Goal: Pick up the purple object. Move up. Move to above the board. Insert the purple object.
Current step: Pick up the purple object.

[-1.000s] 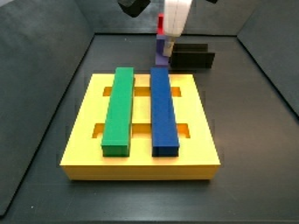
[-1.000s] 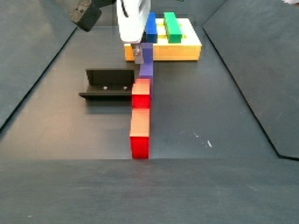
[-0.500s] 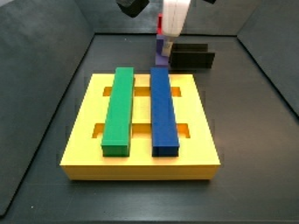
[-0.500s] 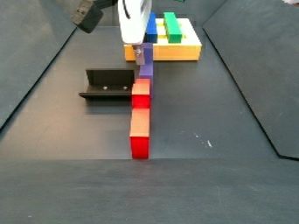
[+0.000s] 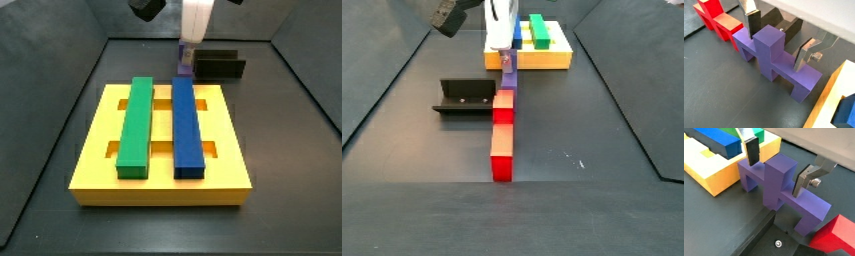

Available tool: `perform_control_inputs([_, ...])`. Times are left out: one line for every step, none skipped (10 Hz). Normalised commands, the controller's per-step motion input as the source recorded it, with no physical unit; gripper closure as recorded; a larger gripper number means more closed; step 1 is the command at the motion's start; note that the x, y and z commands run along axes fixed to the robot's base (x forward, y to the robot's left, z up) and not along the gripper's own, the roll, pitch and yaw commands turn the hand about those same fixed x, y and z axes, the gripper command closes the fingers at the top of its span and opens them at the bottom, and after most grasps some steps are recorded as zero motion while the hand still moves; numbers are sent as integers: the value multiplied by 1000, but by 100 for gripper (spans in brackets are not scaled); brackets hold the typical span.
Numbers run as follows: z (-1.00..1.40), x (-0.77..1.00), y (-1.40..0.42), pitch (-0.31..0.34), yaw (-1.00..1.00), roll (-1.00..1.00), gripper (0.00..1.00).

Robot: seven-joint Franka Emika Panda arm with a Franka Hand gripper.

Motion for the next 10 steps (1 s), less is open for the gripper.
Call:
perform_control_inputs([0, 14, 0, 0, 151, 0, 0])
perform_control_inputs([0, 0, 0, 0, 34, -13, 0])
perform_control_inputs([0, 0, 0, 0, 0, 0, 0])
perform_control_inputs([0, 0, 0, 0, 0, 0, 100])
perform_control_inputs([0, 0, 0, 0, 0, 0, 100])
perform_control_inputs([0, 0, 0, 0, 0, 0, 100])
perform_control_inputs([0, 0, 0, 0, 0, 0, 100])
perform_control_inputs([0, 0, 0, 0, 0, 0, 100])
perform_control_inputs([0, 0, 0, 0, 0, 0, 100])
perform_control_inputs([0, 0, 0, 0, 0, 0, 100])
